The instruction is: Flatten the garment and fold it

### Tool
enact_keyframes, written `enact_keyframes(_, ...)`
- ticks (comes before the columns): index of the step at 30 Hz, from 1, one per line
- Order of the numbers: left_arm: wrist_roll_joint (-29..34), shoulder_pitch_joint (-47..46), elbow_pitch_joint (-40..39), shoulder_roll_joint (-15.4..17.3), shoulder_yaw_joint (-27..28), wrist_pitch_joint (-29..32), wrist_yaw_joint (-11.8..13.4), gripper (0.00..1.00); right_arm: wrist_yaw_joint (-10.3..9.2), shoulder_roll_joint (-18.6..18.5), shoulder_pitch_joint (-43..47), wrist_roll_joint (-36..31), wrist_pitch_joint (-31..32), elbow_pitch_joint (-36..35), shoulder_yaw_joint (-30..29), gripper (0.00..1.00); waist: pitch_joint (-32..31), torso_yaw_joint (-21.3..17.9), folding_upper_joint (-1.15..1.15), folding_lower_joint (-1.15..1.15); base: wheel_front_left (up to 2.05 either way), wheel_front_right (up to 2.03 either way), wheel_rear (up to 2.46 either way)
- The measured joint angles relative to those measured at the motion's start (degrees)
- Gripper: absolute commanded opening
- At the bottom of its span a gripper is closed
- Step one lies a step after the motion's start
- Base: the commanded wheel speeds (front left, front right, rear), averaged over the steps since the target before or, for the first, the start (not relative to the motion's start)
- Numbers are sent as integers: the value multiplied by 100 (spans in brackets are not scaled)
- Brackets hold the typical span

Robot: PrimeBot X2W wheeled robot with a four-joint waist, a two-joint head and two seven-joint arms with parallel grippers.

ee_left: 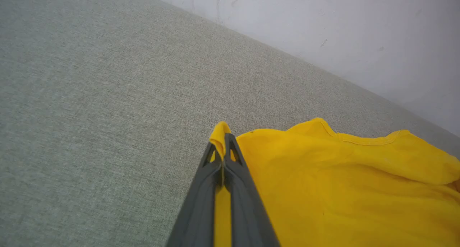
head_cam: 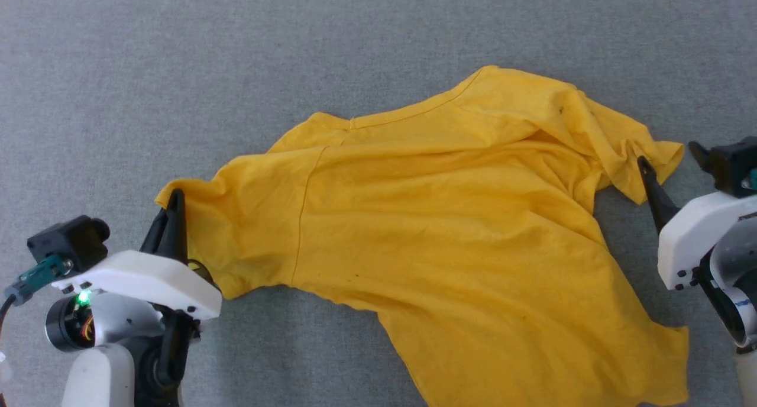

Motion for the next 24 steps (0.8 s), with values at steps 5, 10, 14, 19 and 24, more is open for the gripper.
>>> enact_keyframes(5,0,-59,60,-15,-90,-5,-8,0,0,-343,-118,308,298,322,367,100,97,107,0,0,0,0,0)
enact_keyframes(10,-1,-90,97,-16,-116,-7,-8,0,-1,-458,-258,432,254,558,609,100,171,194,0,0,0,0,0)
enact_keyframes(14,-1,-90,114,-18,-144,-7,-8,0,1,-428,-394,461,98,748,591,0,205,235,0,-1,0,0,0)
enact_keyframes(19,0,-90,120,-19,-191,-23,-8,0,0,-261,-455,389,-176,786,275,0,226,231,0,0,0,0,0)
enact_keyframes(24,38,-146,67,-15,-157,-192,-7,0,0,-132,-460,405,-371,534,-34,0,192,142,0,0,0,0,0)
